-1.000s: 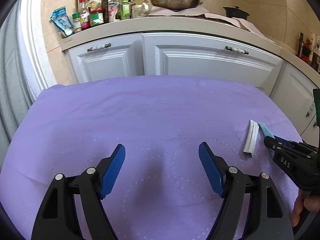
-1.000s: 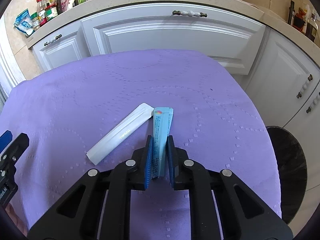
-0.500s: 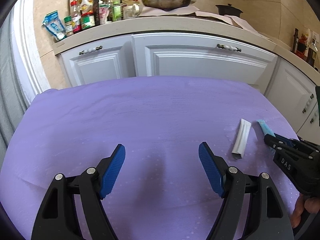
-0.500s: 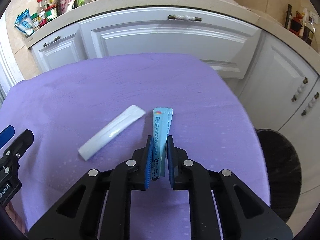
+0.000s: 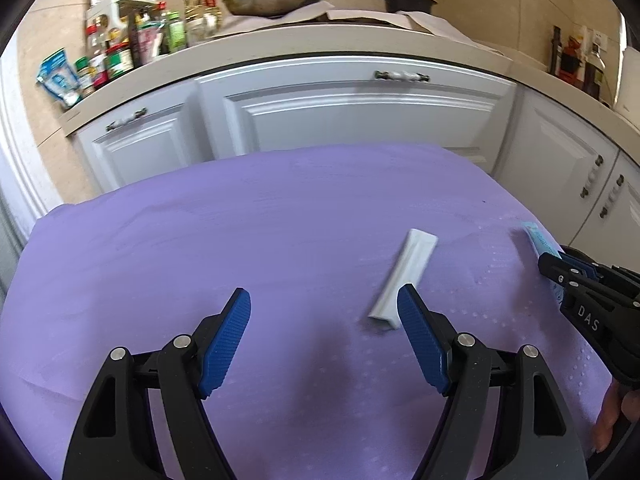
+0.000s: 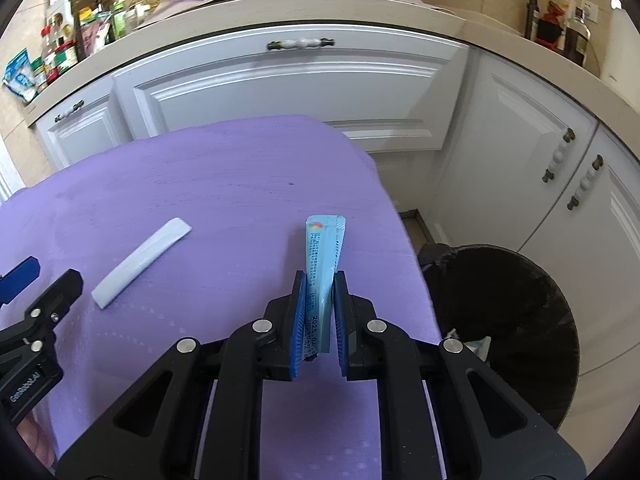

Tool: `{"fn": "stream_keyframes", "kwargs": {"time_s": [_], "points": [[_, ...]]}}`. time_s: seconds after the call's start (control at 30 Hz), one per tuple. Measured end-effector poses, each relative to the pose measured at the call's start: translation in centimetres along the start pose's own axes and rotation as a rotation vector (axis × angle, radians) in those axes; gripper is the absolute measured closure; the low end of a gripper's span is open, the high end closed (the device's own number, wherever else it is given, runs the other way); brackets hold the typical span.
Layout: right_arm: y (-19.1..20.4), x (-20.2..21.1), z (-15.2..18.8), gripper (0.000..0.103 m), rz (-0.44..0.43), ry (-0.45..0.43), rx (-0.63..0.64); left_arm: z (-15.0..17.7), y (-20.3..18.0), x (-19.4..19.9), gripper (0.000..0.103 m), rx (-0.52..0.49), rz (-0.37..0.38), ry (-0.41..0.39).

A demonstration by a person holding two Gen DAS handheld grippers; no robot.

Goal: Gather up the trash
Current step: 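Grasp the white paper strip with the left tool while the right tool holds the blue tube, then carry the blue tube and paper strip over the black bin and open both tools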

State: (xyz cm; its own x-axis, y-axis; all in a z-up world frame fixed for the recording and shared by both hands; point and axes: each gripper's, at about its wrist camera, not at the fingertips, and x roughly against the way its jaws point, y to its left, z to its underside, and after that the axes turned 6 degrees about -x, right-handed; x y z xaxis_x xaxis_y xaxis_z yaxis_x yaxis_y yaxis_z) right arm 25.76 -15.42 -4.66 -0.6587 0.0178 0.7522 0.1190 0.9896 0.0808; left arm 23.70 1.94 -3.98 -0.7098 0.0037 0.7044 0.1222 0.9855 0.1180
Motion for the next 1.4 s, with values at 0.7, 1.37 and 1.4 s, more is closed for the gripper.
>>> {"fn": "stream_keyframes", "kwargs": {"time_s": [0.7,1.37,1.4], "points": [[-1.4,-0.3,0.1,0.090,-0.034,0.008,-0.008,-0.9,-3.7,-3.8,0.085,-0.126,0.078,0.098],[-0.6,4.0,1.4,0.090,-0.067,-0.061,-0.013,-0.3,-1.5,1.8,0.093,-0.013,0.074,-0.024],[-0.7,4.4,1.6,0.090,-0.067,-0.066,-0.015,-0.3,-1.6,2.5,0.093,-0.015,0.070,-0.039]]}}
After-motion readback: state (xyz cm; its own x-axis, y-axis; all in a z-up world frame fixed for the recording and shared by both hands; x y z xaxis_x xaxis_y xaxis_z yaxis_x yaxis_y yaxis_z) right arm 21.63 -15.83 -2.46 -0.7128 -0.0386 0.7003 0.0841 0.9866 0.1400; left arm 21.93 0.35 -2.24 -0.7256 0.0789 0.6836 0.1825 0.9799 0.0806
